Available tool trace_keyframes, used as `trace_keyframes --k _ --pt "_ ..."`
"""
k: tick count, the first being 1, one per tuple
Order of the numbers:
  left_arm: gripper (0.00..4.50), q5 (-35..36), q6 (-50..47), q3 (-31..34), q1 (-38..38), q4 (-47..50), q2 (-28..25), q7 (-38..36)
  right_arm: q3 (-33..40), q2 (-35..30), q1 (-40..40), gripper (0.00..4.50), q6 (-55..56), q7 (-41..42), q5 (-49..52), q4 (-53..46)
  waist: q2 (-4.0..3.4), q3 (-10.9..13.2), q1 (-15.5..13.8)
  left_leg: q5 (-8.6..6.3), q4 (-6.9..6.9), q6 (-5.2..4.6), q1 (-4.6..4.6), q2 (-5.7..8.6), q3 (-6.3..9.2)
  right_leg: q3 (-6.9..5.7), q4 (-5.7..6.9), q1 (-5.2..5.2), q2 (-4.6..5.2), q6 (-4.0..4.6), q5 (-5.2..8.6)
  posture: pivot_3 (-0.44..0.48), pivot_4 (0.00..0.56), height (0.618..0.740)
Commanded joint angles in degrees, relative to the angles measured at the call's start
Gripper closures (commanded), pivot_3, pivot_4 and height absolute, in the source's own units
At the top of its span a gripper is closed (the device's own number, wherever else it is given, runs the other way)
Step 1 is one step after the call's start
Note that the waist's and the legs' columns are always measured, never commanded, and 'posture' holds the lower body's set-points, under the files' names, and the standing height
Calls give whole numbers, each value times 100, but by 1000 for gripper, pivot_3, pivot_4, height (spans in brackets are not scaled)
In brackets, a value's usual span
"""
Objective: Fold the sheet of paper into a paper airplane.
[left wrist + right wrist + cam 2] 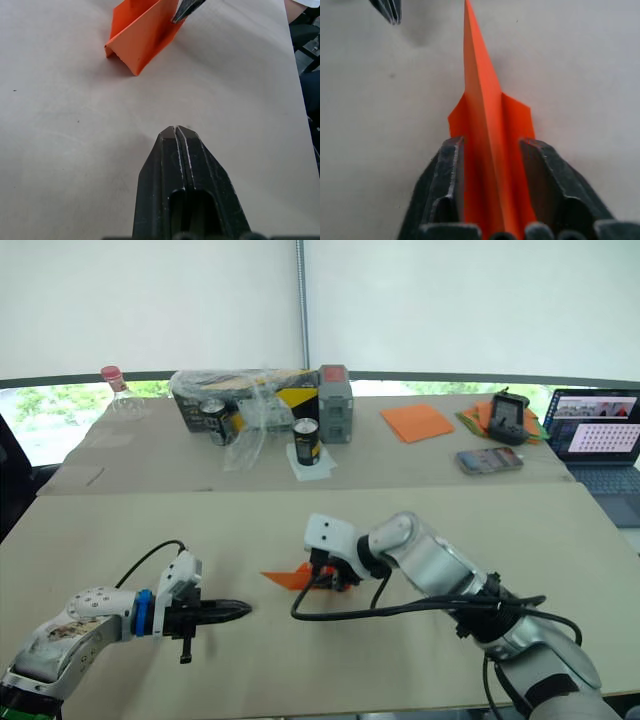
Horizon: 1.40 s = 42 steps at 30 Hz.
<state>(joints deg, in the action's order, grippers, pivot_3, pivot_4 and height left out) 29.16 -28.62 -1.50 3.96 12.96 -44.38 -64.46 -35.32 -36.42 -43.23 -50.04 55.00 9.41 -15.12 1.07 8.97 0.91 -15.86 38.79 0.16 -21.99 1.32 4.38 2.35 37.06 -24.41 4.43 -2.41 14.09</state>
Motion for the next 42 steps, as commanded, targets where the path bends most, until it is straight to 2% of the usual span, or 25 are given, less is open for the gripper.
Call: trace_keyframes --k 1,2,3,7,12,16,21,26,31,42 --pt "4500 196 111 215 134 119 107 -20 122 -1 17 4074 130 73 -45 -81 0 0 2 0 1 0 0 0 0 0 0 0 0 0 0 0 150 739" --pt "4500 245 107 268 162 123 136 -16 171 -19 28 4416 103 88 -24 -106 0 0 2 0 1 0 0 0 0 0 0 0 0 0 0 0 150 739" --pt "4500 265 102 301 176 127 155 -18 204 -32 35 4467 85 98 -11 -124 0 0 4 0 2 0 0 0 0 0 1 0 0 0 0 0 150 739" --pt "4500 378 113 429 295 147 249 11 739 -197 47 4467 -170 142 256 -283 0 0 -4 0 2 0 0 0 0 0 1 0 -1 0 0 0 150 739" --pt "4500 528 85 487 751 183 610 249 2146 -799 183 4467 -975 -295 426 -38 0 0 -91 0 12 0 -8 8 5 -3 0 3 8 -3 -2 0 150 739" --pt "4500 459 91 307 1036 194 845 362 3033 -1162 328 4467 -1099 -1045 150 1004 1 0 -94 -1 12 -2 -4 17 0 -1 -5 11 9 -5 -3 0 150 739" --pt "4500 382 140 83 1213 59 1170 432 3702 -1286 -127 4467 -46 -1866 -211 3034 -1 -1 -20 -1 11 -2 -3 19 -16 10 0 5 7 -5 -3 0 150 739" --pt "4500 151 405 -109 1163 -86 1393 478 3795 -1320 -860 4467 1024 -2268 -543 5068 -5 -2 69 -2 6 -4 4 9 -76 25 1 4 -1 -5 -3 0 150 739" --pt "4500 18 593 -171 1207 -201 1522 521 3574 -1313 -1382 4467 1710 -2108 -861 6528 -5 -2 72 -3 9 -7 1 4 -108 34 -3 4 1 -6 -4 0 150 739" --pt "4500 -81 729 -201 1139 -240 1567 559 3420 -978 -1816 4467 2481 -1840 -1205 8024 -5 -2 137 -6 10 -10 2 -1 -119 46 -4 5 1 -13 -8 0 150 739"
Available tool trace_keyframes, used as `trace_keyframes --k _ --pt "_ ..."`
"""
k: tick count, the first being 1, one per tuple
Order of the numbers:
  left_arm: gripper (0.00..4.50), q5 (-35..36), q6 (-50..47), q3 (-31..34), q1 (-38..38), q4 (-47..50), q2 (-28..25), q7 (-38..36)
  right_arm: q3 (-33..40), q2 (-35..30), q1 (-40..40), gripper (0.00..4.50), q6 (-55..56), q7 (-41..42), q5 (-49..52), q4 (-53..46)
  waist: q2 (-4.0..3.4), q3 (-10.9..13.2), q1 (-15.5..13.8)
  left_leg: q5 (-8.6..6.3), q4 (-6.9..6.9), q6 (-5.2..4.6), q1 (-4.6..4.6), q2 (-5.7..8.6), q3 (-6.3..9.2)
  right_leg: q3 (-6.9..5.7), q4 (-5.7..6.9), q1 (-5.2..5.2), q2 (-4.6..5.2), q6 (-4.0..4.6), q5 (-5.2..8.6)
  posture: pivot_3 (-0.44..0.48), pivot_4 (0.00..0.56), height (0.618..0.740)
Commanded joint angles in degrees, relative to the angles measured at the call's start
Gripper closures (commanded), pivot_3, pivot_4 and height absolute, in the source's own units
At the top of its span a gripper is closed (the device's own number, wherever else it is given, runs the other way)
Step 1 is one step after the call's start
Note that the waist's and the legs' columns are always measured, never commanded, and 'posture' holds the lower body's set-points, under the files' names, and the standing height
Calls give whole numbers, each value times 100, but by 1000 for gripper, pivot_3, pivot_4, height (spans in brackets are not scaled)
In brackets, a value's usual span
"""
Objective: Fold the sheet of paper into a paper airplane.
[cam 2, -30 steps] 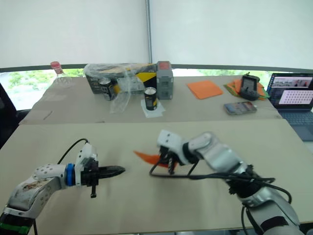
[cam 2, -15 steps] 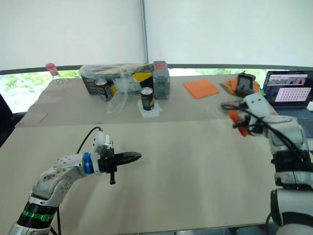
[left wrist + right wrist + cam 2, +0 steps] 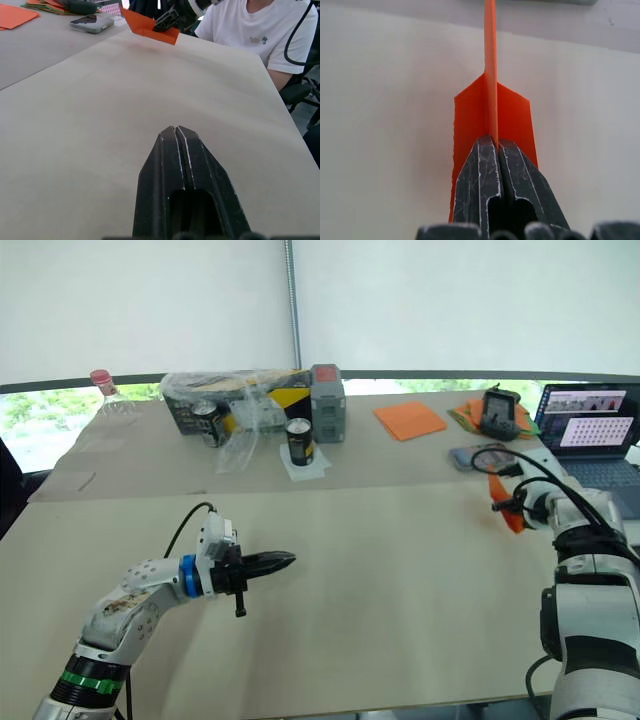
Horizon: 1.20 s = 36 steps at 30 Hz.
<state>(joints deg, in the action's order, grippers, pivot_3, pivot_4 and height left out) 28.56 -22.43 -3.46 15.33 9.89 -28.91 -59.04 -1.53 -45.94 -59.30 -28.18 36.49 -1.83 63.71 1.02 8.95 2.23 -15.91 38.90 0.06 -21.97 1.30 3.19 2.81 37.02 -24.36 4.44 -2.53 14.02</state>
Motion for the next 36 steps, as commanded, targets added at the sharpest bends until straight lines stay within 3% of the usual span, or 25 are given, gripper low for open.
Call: trace_keyframes --k 1,3,4,12,15,18,21,24,27,31,36 --pt "4500 -20 110 -2 5 66 20 16 106 -3 -247 4467 304 10 -40 218 0 0 8 0 0 0 0 0 0 1 1 0 0 0 0 0 150 739" --pt "4500 -17 103 17 17 55 1 2 159 12 -285 4467 345 34 -17 341 0 0 7 0 0 0 0 -1 0 1 4 0 0 -1 0 0 150 739" --pt "4500 -17 100 24 24 50 -12 -8 175 10 -296 3868 377 39 -12 392 0 0 6 0 0 0 -1 0 0 1 4 0 0 -1 -1 0 150 739" --pt "4500 101 -23 123 16 115 -115 -50 220 -313 -514 1202 217 442 -14 52 -2 0 4 0 0 0 -2 0 0 2 4 0 1 -5 -3 0 150 739" --pt "4500 170 -160 185 74 48 -256 -119 190 -663 -505 135 -438 1152 150 -1181 -18 6 6 0 -1 0 -3 0 1 3 5 -2 0 -5 -3 0 150 739" --pt "4500 226 -197 228 144 -37 -335 -178 212 -934 -46 44 -1111 1655 376 -2685 -29 6 -2 -4 -2 -6 -3 -1 3 2 7 -3 -3 -6 -3 0 150 739" --pt "4500 213 -351 194 243 -147 -456 -270 787 -1004 794 44 -2087 1976 1238 -4844 -28 5 -10 -6 -1 -9 -2 -9 15 -11 6 3 -7 -6 -3 0 150 739" --pt "4500 160 -579 172 299 -235 -598 -277 1417 -1006 2005 44 -2609 2096 1919 -6853 -29 5 -54 -7 5 -12 -6 -13 25 -17 10 5 -6 -6 -3 0 150 739" --pt "4500 -205 -622 119 322 -434 -686 54 2108 -721 3623 44 -2388 2289 2557 -8844 -29 5 -156 -8 7 -14 -9 -9 39 -15 10 4 -2 -7 -3 0 150 739" --pt "4500 -274 -508 226 246 -439 -695 182 2546 -201 4895 44 -2079 2016 2854 -9915 -28 5 -199 -9 15 -16 -11 0 67 -11 10 4 3 -15 -8 0 150 739" --pt "4500 -118 -655 284 11 -176 -645 249 2280 574 5997 44 -1770 1173 2678 -10236 -17 6 -215 -9 28 -16 9 9 71 -7 -1 26 9 -24 -13 0 150 739"
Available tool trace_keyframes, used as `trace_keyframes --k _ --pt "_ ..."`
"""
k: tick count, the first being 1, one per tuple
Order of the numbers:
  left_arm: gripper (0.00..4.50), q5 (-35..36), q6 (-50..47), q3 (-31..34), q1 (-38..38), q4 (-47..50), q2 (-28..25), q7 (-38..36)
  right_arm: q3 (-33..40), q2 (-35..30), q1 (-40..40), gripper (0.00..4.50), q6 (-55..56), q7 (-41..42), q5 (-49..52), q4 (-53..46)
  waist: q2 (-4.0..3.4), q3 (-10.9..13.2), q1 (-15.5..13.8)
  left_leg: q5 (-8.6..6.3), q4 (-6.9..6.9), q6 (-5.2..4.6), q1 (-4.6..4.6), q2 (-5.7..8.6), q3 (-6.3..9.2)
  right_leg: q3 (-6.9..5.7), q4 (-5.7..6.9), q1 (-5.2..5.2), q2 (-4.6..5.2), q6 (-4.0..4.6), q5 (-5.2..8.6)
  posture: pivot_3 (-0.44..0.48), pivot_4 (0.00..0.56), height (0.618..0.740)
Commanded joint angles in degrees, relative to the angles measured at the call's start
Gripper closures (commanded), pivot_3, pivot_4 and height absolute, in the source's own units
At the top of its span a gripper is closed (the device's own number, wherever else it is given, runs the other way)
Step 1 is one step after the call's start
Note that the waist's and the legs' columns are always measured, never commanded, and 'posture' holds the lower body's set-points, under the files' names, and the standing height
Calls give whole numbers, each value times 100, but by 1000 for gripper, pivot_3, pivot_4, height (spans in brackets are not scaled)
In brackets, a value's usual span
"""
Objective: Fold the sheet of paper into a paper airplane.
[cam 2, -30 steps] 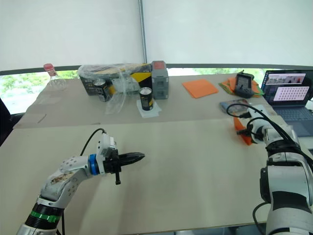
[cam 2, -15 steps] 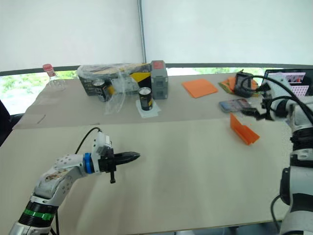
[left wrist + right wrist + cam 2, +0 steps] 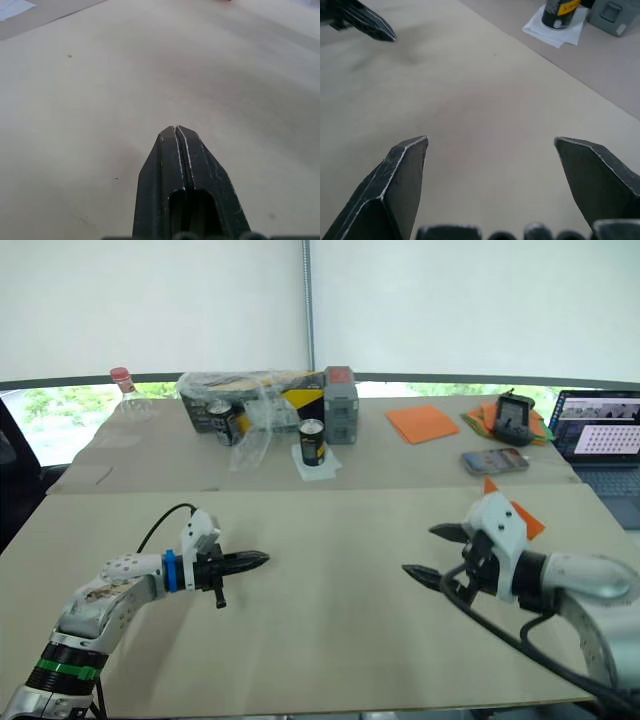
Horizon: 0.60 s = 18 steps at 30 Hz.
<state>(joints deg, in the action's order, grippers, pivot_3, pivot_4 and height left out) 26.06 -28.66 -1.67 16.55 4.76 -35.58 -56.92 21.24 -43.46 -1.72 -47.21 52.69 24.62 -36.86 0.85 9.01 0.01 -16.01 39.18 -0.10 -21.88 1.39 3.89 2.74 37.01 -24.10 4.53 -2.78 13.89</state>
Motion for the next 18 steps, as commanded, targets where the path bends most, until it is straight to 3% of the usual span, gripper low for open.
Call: trace_keyframes --k 1,5,8,18 --pt "4500 151 -57 99 -194 426 36 55 -115 477 386 44 279 -576 -42 -154 0 0 13 0 0 0 1 -1 0 1 2 -2 -3 0 0 0 150 739" --pt "4500 -33 73 -29 -608 757 48 194 -595 743 911 44 737 -847 -312 -146 -3 -1 107 1 -7 1 2 15 20 -11 9 6 -3 1 1 0 150 740" --pt "4500 -65 123 -21 -798 890 82 303 -663 916 881 44 501 -1154 -187 -5 -12 1 220 49 -32 -23 30 162 252 -210 12 104 132 -19 61 0 150 740" --pt "4500 -406 445 -106 -1085 1004 223 647 -951 965 1099 44 1085 -1292 -301 187 -12 1 29 64 -37 4 32 170 217 -174 10 99 144 -20 59 0 150 740"
